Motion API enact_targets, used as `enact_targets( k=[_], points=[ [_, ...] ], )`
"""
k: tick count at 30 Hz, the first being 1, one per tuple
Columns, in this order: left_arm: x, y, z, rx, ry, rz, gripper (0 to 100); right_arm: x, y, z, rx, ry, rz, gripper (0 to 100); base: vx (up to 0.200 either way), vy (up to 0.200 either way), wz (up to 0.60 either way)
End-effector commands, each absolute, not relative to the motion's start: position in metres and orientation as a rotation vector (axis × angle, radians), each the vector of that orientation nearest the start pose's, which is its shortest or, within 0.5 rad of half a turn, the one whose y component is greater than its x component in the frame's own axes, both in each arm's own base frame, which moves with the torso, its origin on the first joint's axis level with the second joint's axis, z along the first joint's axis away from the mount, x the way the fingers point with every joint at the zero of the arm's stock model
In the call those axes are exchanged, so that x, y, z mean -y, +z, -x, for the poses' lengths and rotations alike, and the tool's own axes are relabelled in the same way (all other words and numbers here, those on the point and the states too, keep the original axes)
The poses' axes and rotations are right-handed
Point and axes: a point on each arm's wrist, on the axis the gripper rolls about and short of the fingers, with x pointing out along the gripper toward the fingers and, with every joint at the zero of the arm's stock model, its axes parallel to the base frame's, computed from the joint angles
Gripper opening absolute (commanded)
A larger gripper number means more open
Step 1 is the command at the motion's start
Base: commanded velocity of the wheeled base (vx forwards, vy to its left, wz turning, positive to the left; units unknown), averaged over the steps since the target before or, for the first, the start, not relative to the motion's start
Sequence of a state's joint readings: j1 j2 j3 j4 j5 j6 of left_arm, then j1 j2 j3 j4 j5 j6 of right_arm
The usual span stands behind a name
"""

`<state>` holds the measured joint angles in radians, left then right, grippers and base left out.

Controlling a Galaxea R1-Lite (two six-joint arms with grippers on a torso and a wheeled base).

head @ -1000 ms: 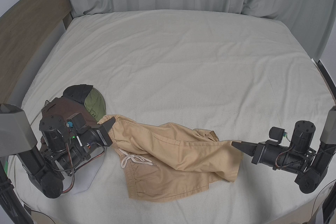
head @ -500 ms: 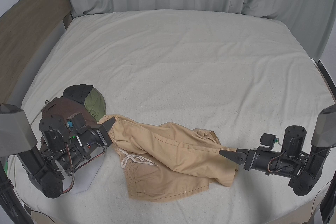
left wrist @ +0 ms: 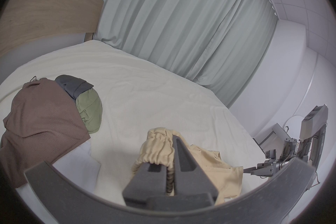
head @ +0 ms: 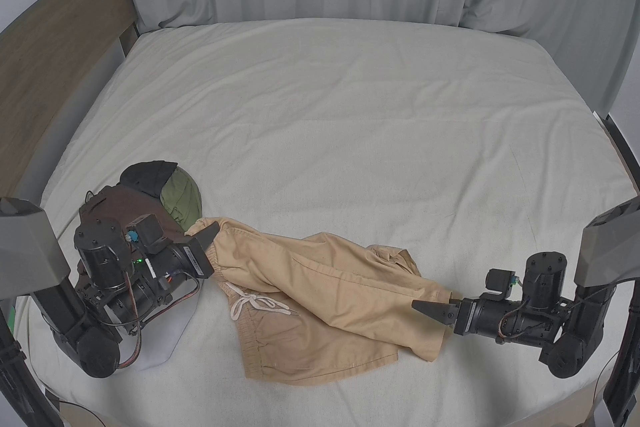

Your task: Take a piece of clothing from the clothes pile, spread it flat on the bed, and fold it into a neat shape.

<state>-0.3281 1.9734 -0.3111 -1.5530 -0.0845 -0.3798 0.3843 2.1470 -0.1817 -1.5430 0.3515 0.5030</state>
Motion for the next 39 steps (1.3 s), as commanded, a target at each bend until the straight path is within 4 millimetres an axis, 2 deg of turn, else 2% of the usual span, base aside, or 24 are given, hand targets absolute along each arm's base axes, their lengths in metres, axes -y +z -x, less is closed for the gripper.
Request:
enact_targets(
  k=[1,10,18,25,39],
  points=[
    [0.092,0.084,-0.263,-0.183,-0.387,0.362,0,-0.106,0.012,-0.237,-0.636,0.597,-0.463,100,0.0,0.0,0.0],
    [0.092,0.085,-0.263,-0.18,-0.388,0.362,0,-0.113,0.014,-0.24,-0.614,0.624,-0.462,100,0.0,0.0,0.0],
    [0.092,0.086,-0.263,-0.177,-0.388,0.362,0,-0.117,0.006,-0.247,-0.625,0.622,-0.461,100,0.0,0.0,0.0],
    [0.092,0.086,-0.263,-0.175,-0.388,0.363,0,-0.12,0.008,-0.254,-0.61,0.618,-0.503,100,0.0,0.0,0.0],
    [0.092,0.086,-0.263,-0.177,-0.39,0.362,0,-0.131,0.01,-0.256,-0.601,0.611,-0.536,100,0.0,0.0,0.0]
  ],
)
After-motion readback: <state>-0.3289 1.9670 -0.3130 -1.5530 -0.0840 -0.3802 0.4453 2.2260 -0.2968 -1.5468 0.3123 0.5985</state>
